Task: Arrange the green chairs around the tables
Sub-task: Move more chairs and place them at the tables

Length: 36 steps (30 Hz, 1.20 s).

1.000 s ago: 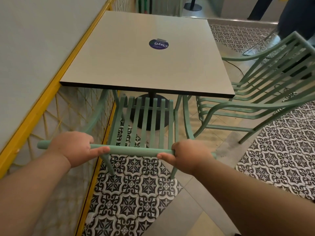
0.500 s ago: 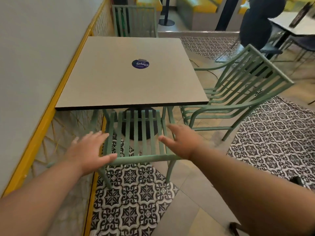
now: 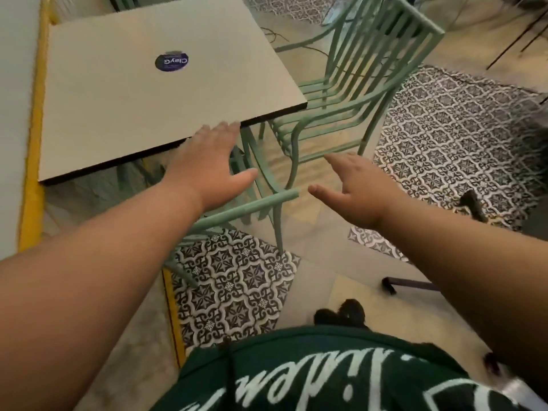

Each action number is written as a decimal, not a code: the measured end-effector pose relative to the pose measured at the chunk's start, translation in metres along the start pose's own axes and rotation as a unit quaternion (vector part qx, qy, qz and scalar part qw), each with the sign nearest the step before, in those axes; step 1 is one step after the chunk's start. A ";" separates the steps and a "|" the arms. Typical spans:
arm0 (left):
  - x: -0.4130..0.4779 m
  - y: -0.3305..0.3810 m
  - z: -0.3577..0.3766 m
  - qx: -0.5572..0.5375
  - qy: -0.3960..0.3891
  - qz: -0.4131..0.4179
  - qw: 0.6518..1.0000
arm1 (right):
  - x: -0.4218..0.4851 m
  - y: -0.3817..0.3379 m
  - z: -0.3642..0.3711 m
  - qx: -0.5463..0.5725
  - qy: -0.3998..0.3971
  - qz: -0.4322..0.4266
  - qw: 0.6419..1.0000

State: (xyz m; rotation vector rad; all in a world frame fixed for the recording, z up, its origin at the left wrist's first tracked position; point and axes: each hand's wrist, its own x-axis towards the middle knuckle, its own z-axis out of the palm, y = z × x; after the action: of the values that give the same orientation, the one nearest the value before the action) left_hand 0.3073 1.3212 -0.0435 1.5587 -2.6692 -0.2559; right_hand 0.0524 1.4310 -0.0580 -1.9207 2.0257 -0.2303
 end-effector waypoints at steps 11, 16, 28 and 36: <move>0.140 0.123 0.041 0.011 -0.042 0.029 0.999 | 0.057 0.175 -0.050 -0.025 -0.006 0.017 1.000; 0.210 0.177 0.049 0.008 -0.043 0.027 0.999 | 0.093 0.259 -0.083 -0.025 -0.026 0.020 0.999; 0.385 0.207 0.062 0.033 -0.051 0.013 0.998 | 0.234 0.358 -0.136 -0.031 -0.046 -0.005 0.998; 0.508 0.239 0.046 0.051 -0.055 0.019 0.997 | 0.324 0.427 -0.188 -0.048 -0.040 -0.029 0.998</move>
State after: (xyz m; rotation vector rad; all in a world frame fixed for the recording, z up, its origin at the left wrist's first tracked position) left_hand -0.1549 1.0007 -0.0747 1.5635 -2.8360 -0.2129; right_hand -0.4228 1.1202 -0.0734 -2.0146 1.9640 -0.0686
